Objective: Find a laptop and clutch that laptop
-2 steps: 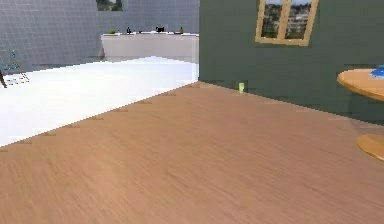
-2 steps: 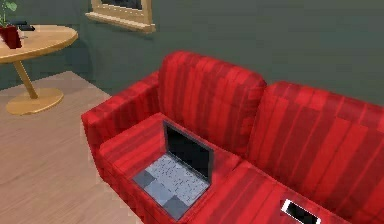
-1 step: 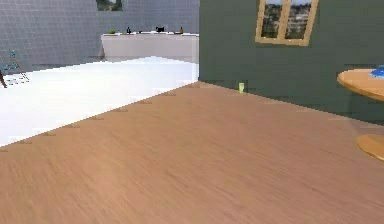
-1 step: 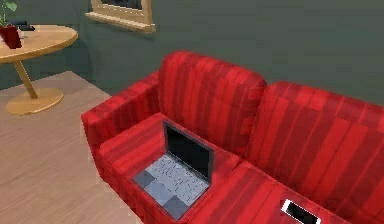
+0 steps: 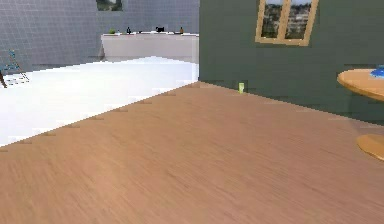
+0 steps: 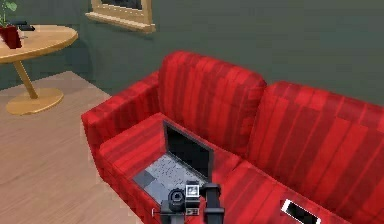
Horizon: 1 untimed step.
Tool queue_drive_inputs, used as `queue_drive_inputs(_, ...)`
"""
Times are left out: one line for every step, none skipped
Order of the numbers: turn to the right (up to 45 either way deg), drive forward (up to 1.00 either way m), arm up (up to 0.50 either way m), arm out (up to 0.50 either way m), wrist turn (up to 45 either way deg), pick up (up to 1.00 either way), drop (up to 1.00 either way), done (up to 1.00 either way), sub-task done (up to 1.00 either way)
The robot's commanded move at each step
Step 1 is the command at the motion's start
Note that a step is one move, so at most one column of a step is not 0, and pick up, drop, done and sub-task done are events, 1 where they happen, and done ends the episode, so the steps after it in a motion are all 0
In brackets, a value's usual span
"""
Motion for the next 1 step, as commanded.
queue_drive_inputs(0.0, 0.0, 0.0, 0.0, 45.0, 0.0, 0.0, 0.0, 0.0)
